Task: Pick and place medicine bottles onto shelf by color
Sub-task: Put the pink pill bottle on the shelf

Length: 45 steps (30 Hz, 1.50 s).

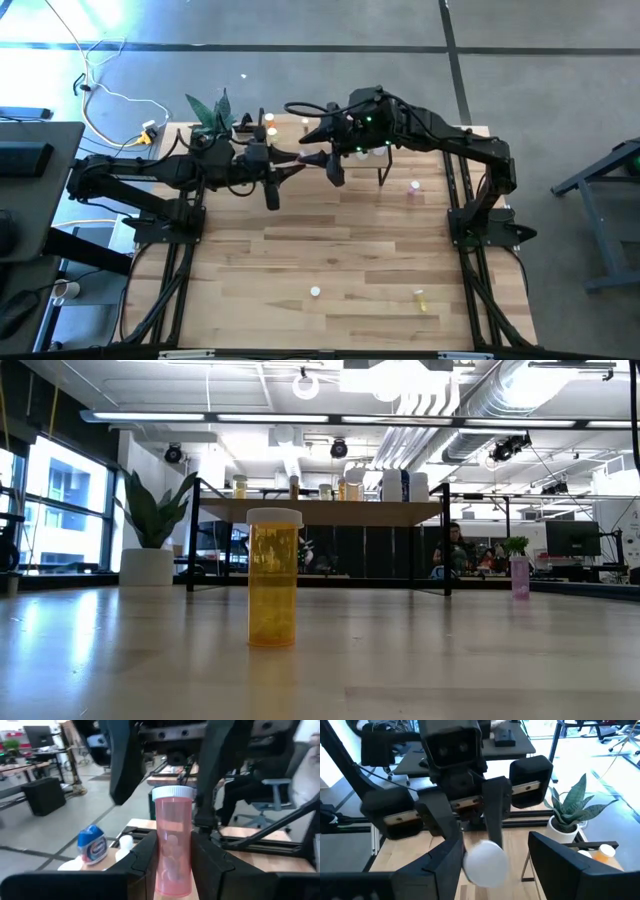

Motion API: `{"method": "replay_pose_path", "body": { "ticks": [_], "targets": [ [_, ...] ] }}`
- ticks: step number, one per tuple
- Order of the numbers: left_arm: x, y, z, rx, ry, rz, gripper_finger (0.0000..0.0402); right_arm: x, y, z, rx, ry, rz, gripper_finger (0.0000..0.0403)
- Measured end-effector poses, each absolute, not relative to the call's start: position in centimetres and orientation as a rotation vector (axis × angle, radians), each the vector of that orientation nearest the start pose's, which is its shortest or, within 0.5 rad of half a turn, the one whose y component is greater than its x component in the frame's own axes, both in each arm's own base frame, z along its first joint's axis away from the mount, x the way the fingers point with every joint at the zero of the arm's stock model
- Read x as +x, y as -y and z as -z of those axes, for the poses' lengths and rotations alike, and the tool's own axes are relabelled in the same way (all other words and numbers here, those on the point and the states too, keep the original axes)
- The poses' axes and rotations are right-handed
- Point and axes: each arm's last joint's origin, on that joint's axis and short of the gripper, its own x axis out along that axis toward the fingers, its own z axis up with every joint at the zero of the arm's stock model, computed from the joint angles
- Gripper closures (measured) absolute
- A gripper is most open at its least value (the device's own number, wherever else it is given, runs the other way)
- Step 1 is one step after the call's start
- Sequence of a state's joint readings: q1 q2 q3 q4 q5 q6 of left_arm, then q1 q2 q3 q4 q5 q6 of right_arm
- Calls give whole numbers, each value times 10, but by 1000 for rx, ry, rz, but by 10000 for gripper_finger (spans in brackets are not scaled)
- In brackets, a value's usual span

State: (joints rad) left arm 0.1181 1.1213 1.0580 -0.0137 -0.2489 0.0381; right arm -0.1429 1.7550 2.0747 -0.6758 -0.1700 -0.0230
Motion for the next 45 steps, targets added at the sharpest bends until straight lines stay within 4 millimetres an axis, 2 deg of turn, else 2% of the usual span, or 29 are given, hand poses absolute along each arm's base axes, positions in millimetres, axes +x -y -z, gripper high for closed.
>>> {"method": "replay_pose_path", "body": {
  "ticks": [4,14,21,30,33,38,45],
  "targets": [
    [251,-38,-375,44,-91,-386,316,369,48,-463,34,-359,-31,205],
    [250,-44,-376,53,-84,-414,316,367,48,-459,40,-398,-29,280],
    [250,-46,-377,48,-82,-400,316,367,49,-459,58,-398,-23,299],
    [249,-46,-376,61,-89,-430,312,367,49,-459,60,-399,-13,302],
    [249,-47,-375,64,-101,-436,295,367,49,-458,58,-414,12,302],
    [249,-47,-372,66,-133,-447,244,366,52,-457,73,-428,41,303],
    [245,-55,-365,48,-204,-554,184,362,69,-454,79,-455,146,304]
  ]
}}
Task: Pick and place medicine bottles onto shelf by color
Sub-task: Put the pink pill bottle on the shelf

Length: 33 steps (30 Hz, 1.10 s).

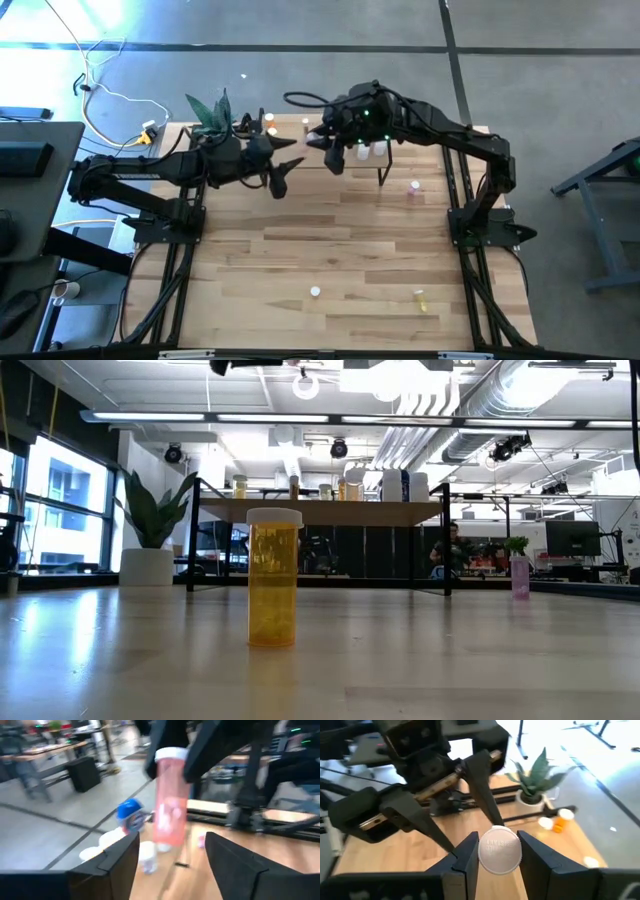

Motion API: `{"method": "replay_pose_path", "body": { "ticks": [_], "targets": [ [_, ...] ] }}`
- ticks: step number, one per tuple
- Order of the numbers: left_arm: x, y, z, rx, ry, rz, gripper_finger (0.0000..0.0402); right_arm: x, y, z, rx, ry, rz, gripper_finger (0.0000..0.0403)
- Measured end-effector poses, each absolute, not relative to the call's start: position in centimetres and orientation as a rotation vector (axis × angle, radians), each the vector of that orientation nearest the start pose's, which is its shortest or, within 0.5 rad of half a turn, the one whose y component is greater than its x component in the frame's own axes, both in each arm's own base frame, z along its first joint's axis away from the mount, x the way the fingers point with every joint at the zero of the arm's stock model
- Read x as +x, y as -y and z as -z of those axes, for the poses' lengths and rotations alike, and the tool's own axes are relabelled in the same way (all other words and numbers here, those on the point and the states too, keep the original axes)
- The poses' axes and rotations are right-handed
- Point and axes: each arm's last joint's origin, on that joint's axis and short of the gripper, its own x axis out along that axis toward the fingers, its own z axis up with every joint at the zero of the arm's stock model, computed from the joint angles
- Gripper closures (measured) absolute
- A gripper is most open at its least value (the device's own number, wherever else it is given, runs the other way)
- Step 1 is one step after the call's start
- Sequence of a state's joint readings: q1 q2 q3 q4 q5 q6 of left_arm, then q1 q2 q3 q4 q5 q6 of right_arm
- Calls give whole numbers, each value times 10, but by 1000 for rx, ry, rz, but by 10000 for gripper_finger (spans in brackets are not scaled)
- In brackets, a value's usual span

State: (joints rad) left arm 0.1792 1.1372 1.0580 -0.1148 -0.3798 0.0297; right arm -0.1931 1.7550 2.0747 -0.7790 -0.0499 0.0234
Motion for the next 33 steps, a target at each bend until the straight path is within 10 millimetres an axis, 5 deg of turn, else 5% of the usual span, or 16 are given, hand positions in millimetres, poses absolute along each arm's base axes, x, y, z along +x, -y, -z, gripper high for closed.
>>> {"method": "replay_pose_path", "body": {
  "ticks": [7,18,33],
  "targets": [
    [238,-71,-366,51,-217,-692,177,366,100,-441,70,-505,233,304],
    [224,-95,-365,44,-247,-822,190,388,143,-392,64,-683,284,304],
    [221,-105,-365,32,-249,-824,190,410,163,-335,51,-889,268,304]
  ]
}}
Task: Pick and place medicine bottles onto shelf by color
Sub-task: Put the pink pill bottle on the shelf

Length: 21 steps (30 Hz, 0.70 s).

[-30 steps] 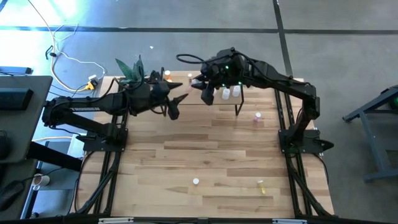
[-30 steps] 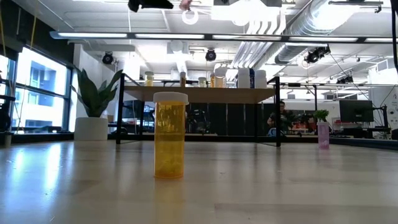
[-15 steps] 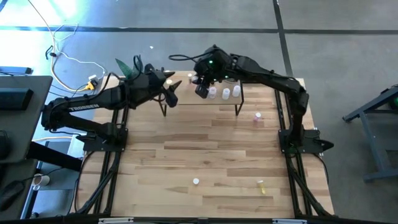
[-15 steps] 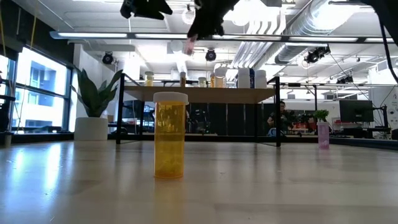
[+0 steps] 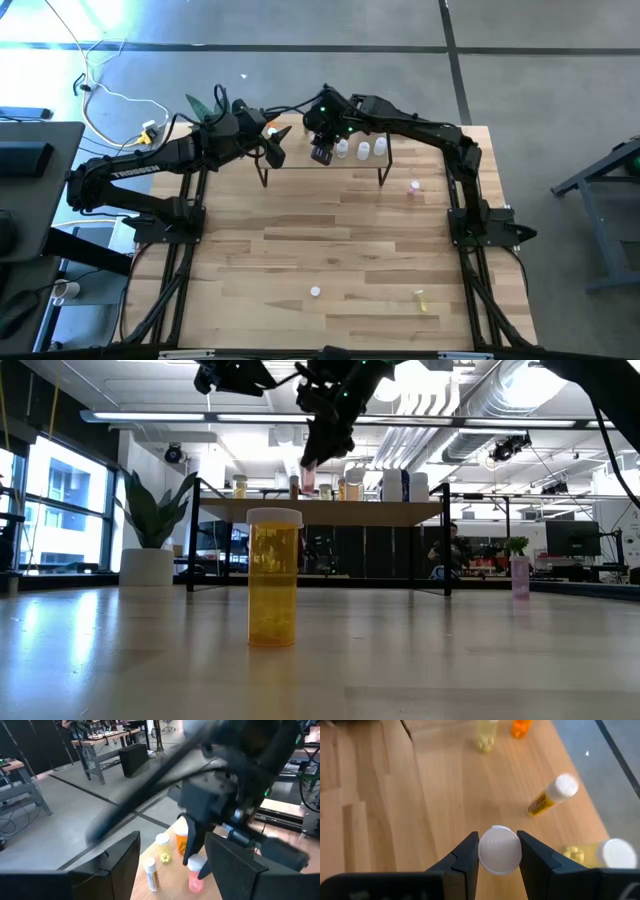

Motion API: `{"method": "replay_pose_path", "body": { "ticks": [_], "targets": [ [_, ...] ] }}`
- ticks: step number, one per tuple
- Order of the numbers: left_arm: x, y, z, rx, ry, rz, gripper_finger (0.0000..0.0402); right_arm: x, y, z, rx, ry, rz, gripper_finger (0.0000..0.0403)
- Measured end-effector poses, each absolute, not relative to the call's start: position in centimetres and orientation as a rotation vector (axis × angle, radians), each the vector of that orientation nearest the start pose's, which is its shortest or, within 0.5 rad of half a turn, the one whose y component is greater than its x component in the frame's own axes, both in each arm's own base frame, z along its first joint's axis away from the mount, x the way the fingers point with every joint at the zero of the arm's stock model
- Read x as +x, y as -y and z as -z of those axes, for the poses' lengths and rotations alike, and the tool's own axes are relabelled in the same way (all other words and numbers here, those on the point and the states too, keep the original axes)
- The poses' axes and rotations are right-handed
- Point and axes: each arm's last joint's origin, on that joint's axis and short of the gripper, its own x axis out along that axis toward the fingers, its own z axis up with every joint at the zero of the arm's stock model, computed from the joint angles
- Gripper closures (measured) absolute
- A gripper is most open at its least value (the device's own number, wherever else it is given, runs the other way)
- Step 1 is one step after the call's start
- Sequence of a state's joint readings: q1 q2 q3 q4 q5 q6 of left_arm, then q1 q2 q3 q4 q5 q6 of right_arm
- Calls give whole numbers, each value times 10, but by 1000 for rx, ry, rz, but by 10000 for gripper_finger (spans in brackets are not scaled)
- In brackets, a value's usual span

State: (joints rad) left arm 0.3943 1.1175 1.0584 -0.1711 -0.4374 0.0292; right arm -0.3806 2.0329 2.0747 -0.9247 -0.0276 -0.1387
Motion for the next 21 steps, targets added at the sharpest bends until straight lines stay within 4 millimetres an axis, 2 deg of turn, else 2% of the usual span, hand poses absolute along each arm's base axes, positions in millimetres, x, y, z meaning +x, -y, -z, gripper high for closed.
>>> {"method": "replay_pose_path", "body": {
  "ticks": [7,21],
  "targets": [
    [221,-105,-365,33,-250,-825,190,409,170,-326,60,-945,301,304],
    [220,-105,-361,34,-296,-823,190,407,169,-321,74,-996,294,304]
  ]
}}
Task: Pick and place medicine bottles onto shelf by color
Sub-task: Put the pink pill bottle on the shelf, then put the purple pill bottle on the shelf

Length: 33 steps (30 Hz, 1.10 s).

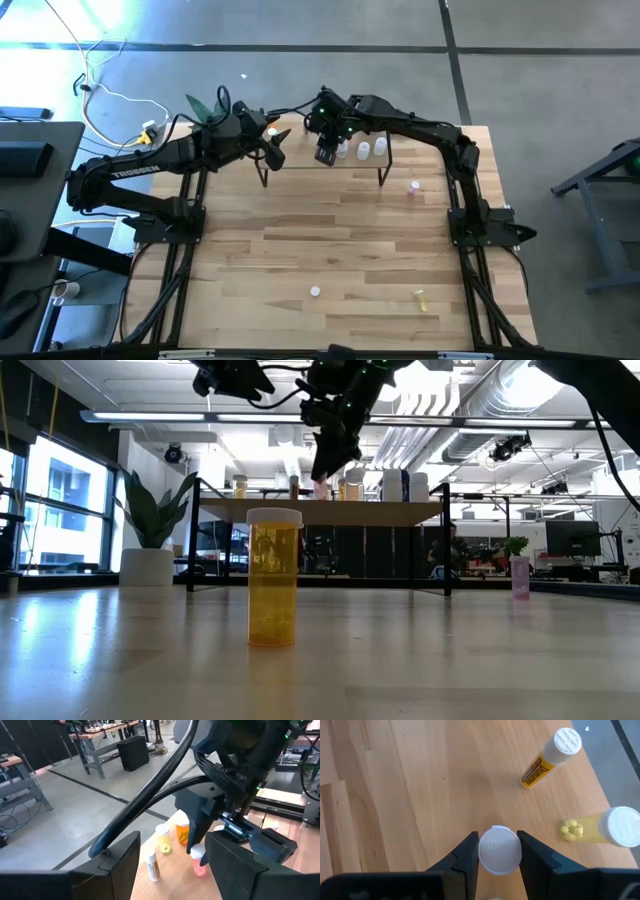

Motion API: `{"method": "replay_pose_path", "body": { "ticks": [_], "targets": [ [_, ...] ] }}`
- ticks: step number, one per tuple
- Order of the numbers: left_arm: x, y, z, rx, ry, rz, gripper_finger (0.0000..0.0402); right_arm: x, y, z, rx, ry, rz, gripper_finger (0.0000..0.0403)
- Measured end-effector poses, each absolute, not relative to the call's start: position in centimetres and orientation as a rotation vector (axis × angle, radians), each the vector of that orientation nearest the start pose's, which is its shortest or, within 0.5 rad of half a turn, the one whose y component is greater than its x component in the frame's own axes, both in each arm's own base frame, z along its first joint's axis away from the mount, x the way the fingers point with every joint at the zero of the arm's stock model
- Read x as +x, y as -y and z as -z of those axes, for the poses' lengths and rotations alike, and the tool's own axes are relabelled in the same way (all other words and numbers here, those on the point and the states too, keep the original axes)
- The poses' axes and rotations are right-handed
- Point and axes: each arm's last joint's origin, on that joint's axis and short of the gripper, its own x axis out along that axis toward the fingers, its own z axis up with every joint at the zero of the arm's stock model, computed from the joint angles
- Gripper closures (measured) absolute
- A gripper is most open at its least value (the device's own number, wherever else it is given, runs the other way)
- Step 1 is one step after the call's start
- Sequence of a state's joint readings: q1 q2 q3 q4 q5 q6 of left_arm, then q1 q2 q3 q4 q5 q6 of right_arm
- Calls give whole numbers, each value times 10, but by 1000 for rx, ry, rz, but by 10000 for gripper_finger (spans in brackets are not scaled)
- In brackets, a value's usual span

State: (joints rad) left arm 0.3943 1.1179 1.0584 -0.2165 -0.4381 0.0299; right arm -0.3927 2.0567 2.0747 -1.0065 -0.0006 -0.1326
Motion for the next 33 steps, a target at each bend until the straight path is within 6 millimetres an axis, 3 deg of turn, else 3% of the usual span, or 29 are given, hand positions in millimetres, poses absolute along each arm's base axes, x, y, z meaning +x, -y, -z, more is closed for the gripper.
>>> {"method": "replay_pose_path", "body": {
  "ticks": [8,20,26,33],
  "targets": [
    [220,-105,-360,34,-302,-823,190,405,168,-319,76,-1017,288,301],
    [220,-105,-360,35,-305,-824,190,405,167,-319,107,-1021,302,217],
    [219,-104,-356,36,-344,-823,190,397,164,-334,126,-983,320,211],
    [218,-104,-354,36,-368,-822,190,378,156,-368,122,-893,336,211]
  ]
}}
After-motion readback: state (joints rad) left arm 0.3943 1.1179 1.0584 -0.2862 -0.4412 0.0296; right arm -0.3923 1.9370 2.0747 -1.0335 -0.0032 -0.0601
